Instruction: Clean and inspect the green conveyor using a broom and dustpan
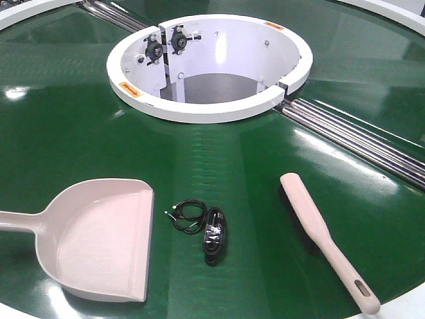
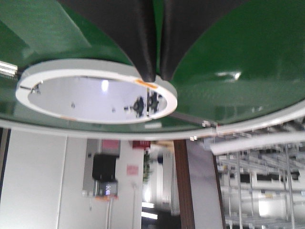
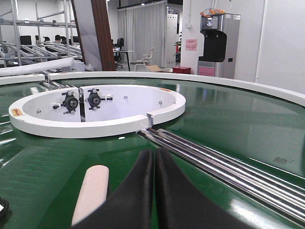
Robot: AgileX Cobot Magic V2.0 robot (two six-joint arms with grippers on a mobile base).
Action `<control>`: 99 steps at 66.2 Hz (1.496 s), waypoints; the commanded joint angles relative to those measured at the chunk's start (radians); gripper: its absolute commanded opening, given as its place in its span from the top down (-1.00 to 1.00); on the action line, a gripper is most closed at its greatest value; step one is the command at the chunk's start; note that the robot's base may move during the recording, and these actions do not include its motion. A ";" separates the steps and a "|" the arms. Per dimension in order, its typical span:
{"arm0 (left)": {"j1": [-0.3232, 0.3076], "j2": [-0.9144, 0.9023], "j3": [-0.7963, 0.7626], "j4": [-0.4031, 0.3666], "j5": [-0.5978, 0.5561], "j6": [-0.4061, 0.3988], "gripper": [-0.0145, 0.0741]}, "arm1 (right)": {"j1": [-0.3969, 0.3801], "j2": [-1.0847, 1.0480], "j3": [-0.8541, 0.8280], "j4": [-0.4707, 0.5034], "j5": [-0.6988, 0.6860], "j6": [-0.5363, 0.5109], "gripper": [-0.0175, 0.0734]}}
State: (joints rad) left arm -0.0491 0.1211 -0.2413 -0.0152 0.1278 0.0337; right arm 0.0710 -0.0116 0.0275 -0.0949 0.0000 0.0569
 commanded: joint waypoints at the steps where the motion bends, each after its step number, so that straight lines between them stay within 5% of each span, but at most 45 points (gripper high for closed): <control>1: -0.007 0.122 -0.134 -0.009 0.066 -0.010 0.69 | 0.001 -0.011 0.004 -0.006 -0.070 -0.001 0.63; 12: -0.007 0.323 -0.248 -0.009 0.279 -0.010 0.69 | 0.001 -0.011 0.004 -0.006 -0.070 -0.001 0.63; 39: -0.007 0.490 -0.245 0.001 0.271 -0.010 0.64 | 0.001 -0.011 0.004 -0.006 -0.070 -0.001 0.63; 50: -0.007 0.491 -0.261 0.001 0.284 -0.001 0.38 | 0.001 -0.011 0.004 -0.006 -0.070 -0.001 0.63; 73: -0.007 0.491 -0.280 0.030 0.307 -0.002 -0.75 | 0.001 -0.011 0.004 -0.006 -0.070 -0.001 0.63; 90: -0.007 0.491 -0.279 -0.051 0.307 -0.014 -0.78 | 0.001 -0.011 0.004 -0.006 -0.070 -0.001 0.63; 99: -0.007 0.534 -0.364 -0.050 0.461 0.101 -0.66 | 0.001 -0.011 0.004 -0.006 -0.070 -0.001 0.63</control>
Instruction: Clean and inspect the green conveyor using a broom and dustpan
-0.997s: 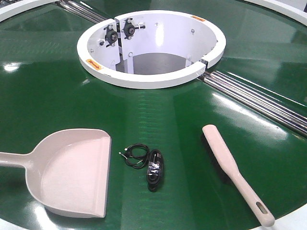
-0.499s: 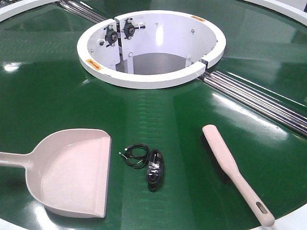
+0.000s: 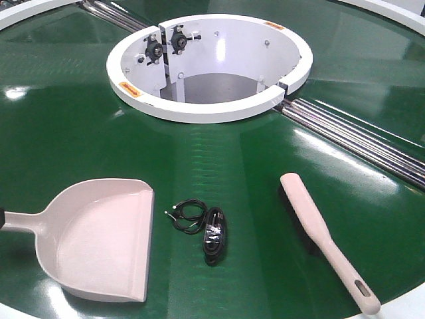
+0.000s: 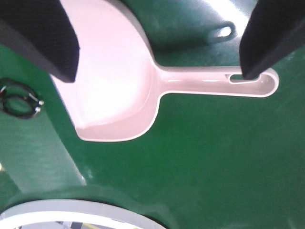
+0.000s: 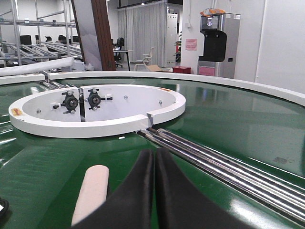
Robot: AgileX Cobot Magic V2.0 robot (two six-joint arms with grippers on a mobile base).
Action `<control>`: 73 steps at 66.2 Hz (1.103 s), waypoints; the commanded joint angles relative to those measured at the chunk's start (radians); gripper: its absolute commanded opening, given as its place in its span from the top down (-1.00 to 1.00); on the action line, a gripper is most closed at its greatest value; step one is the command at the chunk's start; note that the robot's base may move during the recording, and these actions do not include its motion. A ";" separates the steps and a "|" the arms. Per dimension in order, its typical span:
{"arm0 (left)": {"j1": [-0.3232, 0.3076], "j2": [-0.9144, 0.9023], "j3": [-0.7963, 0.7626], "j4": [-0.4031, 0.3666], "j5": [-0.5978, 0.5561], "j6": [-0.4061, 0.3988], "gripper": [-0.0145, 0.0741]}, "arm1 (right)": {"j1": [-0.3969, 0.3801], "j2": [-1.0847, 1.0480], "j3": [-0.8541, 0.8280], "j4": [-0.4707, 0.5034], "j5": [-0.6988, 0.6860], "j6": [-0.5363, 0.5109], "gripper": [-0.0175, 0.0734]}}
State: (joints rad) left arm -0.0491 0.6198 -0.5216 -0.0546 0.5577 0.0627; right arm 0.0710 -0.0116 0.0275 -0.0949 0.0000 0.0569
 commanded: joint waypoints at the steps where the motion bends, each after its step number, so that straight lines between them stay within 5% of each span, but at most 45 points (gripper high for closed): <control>1: -0.007 0.044 -0.098 -0.011 0.052 0.094 -0.65 | 0.001 -0.011 0.004 -0.006 -0.070 -0.001 0.63; 10: -0.007 0.171 -0.267 -0.014 0.326 0.316 -0.55 | 0.001 -0.011 0.004 -0.006 -0.070 -0.001 0.63; 19: -0.007 0.334 -0.429 0.008 0.504 0.437 -0.55 | 0.001 -0.011 0.004 -0.006 -0.070 -0.001 0.63; 26: -0.007 0.434 -0.533 0.013 0.519 0.552 -0.55 | 0.001 -0.011 0.004 -0.006 -0.070 -0.001 0.63; 36: -0.007 0.561 -0.663 -0.003 0.507 0.836 -0.55 | 0.001 -0.011 0.004 -0.006 -0.070 -0.001 0.63; 43: -0.007 0.631 -0.709 0.022 0.537 0.899 -0.55 | 0.001 -0.011 0.004 -0.006 -0.070 -0.001 0.63; 56: -0.058 0.735 -0.743 0.184 0.619 0.988 -0.55 | 0.001 -0.011 0.004 -0.006 -0.070 -0.001 0.63; 73: -0.109 0.852 -0.743 0.198 0.629 1.058 -0.55 | 0.001 -0.011 0.004 -0.006 -0.070 -0.001 0.63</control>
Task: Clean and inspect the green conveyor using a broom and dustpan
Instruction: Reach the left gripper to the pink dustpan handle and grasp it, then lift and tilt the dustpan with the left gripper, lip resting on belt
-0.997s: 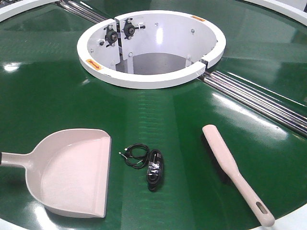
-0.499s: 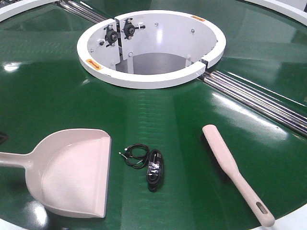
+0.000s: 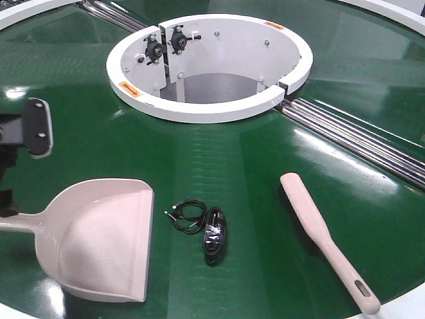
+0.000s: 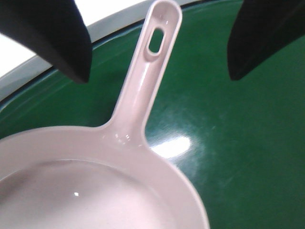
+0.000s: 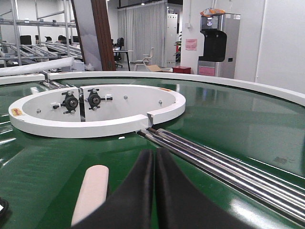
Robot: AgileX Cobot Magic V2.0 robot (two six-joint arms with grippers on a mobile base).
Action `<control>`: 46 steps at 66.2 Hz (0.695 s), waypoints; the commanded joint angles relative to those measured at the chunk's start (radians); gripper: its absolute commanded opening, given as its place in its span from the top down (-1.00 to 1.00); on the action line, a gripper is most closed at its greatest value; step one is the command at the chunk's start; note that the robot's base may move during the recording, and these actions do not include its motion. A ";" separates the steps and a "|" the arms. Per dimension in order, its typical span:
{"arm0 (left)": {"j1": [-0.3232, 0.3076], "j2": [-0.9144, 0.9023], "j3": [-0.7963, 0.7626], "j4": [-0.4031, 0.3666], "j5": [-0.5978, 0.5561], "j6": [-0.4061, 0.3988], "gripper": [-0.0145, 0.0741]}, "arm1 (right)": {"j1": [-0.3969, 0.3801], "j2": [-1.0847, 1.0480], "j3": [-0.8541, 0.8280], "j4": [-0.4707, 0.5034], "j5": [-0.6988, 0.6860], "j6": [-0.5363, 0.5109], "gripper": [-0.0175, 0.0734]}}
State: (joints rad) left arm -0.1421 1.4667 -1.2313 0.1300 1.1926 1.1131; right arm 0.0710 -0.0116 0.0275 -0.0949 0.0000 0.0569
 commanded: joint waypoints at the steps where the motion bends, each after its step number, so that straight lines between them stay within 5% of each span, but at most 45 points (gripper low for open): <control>1: -0.018 0.011 -0.033 0.018 -0.004 0.008 -0.55 | 0.001 -0.011 0.004 -0.006 -0.070 -0.001 0.63; 21: -0.043 0.090 -0.033 0.083 0.005 0.019 -0.55 | 0.001 -0.011 0.004 -0.006 -0.070 -0.001 0.63; 36: -0.042 0.119 -0.031 0.035 0.021 0.017 -0.61 | 0.001 -0.011 0.004 -0.006 -0.070 -0.001 0.63; 46: -0.042 0.125 -0.003 0.092 0.026 0.017 -0.64 | 0.001 -0.011 0.004 -0.006 -0.069 -0.001 0.63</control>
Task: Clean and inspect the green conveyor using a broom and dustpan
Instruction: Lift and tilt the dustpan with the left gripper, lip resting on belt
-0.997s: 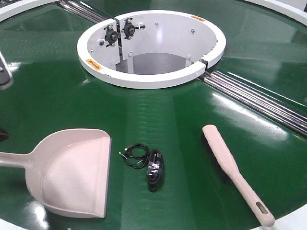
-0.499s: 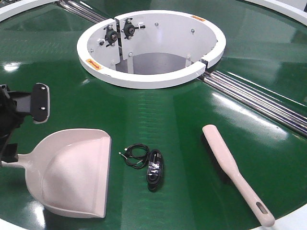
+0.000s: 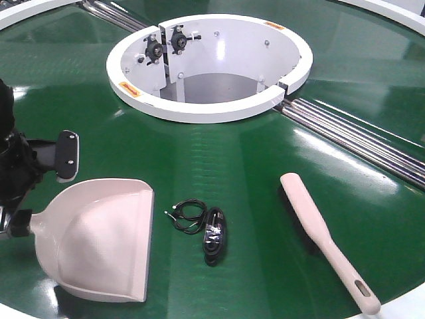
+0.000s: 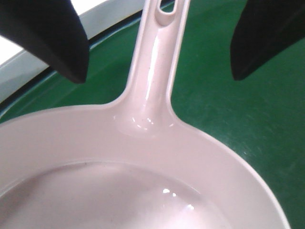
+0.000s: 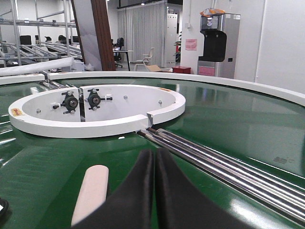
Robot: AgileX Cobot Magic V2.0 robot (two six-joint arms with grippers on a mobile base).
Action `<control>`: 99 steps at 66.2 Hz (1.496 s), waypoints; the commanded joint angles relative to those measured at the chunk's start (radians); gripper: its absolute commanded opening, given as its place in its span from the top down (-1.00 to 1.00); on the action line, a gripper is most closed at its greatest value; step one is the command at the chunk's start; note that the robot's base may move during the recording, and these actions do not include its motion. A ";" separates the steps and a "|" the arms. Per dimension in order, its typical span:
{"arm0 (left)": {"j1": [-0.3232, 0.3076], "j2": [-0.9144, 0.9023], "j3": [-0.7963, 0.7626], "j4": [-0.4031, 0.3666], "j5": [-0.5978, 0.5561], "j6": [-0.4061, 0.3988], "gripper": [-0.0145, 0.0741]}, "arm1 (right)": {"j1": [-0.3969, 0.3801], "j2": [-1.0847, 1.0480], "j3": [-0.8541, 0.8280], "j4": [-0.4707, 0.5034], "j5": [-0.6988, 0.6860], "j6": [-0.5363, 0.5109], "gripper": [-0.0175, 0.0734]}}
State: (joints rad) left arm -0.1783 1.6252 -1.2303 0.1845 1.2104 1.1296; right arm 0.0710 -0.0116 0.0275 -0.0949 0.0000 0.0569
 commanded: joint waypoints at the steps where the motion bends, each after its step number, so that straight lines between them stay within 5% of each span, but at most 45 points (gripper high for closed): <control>1: -0.005 -0.033 0.000 0.043 0.009 0.000 -0.64 | 0.001 -0.011 0.004 -0.006 -0.069 -0.001 0.63; 28: 0.005 -0.033 0.074 0.133 -0.107 0.001 -0.64 | 0.001 -0.011 0.004 -0.006 -0.070 -0.001 0.63; 69: 0.005 0.042 0.074 0.106 -0.120 0.125 -0.57 | 0.001 -0.011 0.004 -0.006 -0.070 -0.001 0.63; 80: 0.005 0.043 0.074 0.113 -0.122 0.125 -0.20 | 0.001 -0.011 0.004 -0.006 -0.070 -0.001 0.63; 93: 0.005 0.043 0.074 0.117 -0.116 0.125 0.67 | 0.001 -0.011 0.004 -0.006 -0.070 -0.001 0.63; 99: 0.005 0.041 0.073 0.143 -0.101 0.124 0.69 | 0.001 -0.011 0.004 -0.006 -0.070 -0.001 0.63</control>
State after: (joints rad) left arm -0.1762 1.7053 -1.1360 0.2924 1.0894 1.2559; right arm 0.0710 -0.0116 0.0275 -0.0949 0.0000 0.0569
